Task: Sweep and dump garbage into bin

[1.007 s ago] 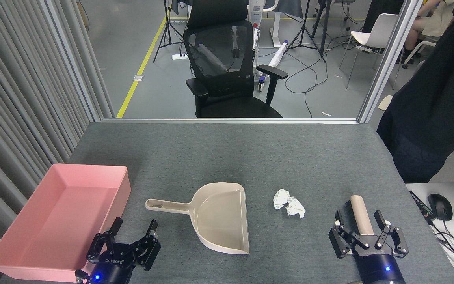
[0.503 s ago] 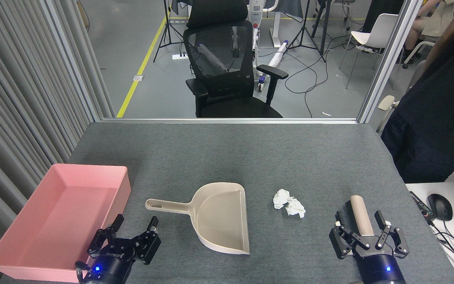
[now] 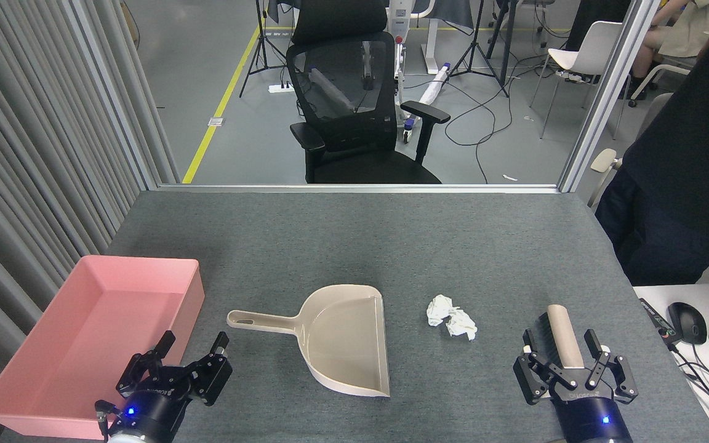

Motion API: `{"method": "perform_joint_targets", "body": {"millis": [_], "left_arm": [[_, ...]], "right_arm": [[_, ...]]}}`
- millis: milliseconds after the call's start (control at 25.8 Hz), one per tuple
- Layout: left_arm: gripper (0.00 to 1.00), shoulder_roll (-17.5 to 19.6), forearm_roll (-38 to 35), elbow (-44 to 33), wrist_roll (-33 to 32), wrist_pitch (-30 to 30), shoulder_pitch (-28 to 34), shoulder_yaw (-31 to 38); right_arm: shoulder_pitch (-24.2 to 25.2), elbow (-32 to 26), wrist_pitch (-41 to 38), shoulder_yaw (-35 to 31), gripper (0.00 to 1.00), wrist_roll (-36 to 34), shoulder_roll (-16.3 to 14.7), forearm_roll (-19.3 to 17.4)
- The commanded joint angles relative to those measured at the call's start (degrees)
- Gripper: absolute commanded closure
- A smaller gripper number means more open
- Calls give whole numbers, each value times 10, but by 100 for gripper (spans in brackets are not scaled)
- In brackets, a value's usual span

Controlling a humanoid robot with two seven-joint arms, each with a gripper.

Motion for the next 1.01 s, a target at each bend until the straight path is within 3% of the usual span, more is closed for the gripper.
{"method": "perform_joint_targets", "body": {"millis": [0, 620, 968], "left_arm": [[1, 2, 1, 2, 0, -1, 1, -1], [1, 0, 11, 3, -9, -16, 2, -1], [1, -4, 288, 4, -41, 36, -1, -4]], "right_arm": [[0, 1, 1, 0, 1, 0, 1, 0], [13, -2, -4, 0, 1, 1, -5, 1], [67, -9, -11, -13, 1, -3, -61, -4]]}}
